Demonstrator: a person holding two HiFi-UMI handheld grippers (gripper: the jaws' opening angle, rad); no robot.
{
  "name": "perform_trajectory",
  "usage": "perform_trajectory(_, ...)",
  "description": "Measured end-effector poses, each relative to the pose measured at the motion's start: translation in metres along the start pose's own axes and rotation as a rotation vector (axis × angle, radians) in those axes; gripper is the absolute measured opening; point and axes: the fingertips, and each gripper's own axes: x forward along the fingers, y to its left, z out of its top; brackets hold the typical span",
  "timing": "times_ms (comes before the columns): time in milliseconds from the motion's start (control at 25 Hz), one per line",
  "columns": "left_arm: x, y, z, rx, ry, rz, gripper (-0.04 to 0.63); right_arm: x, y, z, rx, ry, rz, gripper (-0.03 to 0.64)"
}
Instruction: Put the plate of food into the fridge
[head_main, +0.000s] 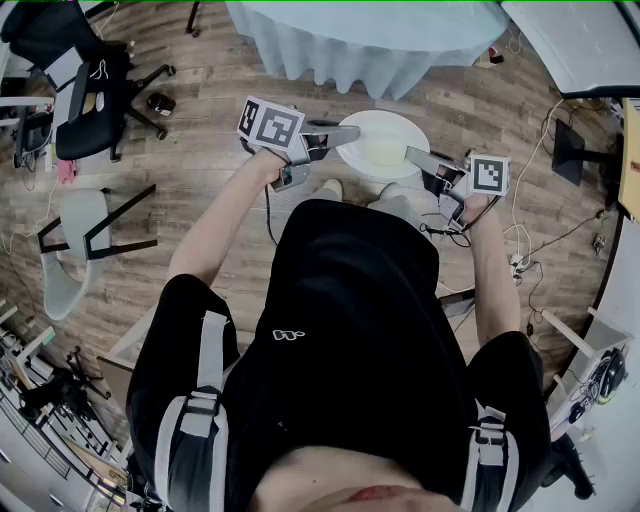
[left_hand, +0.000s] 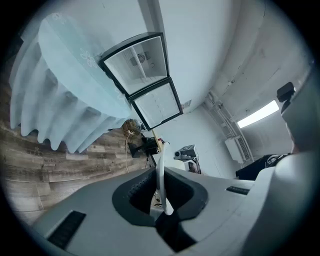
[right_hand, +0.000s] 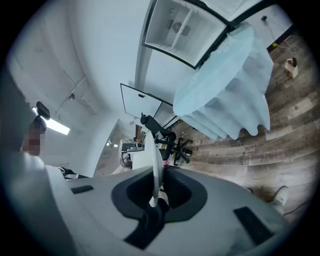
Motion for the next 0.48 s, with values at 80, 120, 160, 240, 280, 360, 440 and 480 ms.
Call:
perform_trajectory(80, -0.0009, -0.0007, 0.0001, 0.005, 0.000, -0.001, 0.035, -0.0017, -0.0018, -0.0031, 0.004, -0.001, -0.003, 0.035)
perform_trajectory(120, -0.0014, -0.0014, 0.0001, 0.007, 0.000, -0.002, 0.035, -0.0023, -0.0021, -0.0040, 0.002, -0.002, -0.003, 0.035)
perform_trajectory(160, -0.0018, -0.0024, 0.0004, 0.010, 0.000, -0.003, 0.035, -0.0026, -0.0017, -0.0043, -0.003, -0.003, -0.002, 0.035)
perform_trajectory(240, -0.0025, -0.0042, 0.0014, 0.013, -0.001, -0.004, 0.037, -0.0029, -0.0006, -0.0039, -0.010, -0.006, 0.002, 0.035)
perform_trajectory(280, -0.0025, -0.0045, 0.0019, 0.014, -0.003, -0.003, 0.037, -0.0030, -0.0005, -0.0038, -0.009, -0.007, 0.003, 0.035)
perform_trajectory(360, -0.0018, -0.0043, 0.0020, 0.013, -0.004, -0.001, 0.037, -0.0035, -0.0014, -0.0041, -0.005, -0.009, 0.003, 0.035)
perform_trajectory(440, -0.0010, -0.0040, 0.0011, 0.011, -0.002, 0.002, 0.037, -0.0038, -0.0018, -0.0044, -0.004, -0.012, 0.008, 0.035)
perform_trajectory(480, -0.0007, -0.0039, 0.0008, 0.009, -0.002, 0.004, 0.037, -0.0040, -0.0022, -0.0041, -0.003, -0.015, 0.010, 0.035)
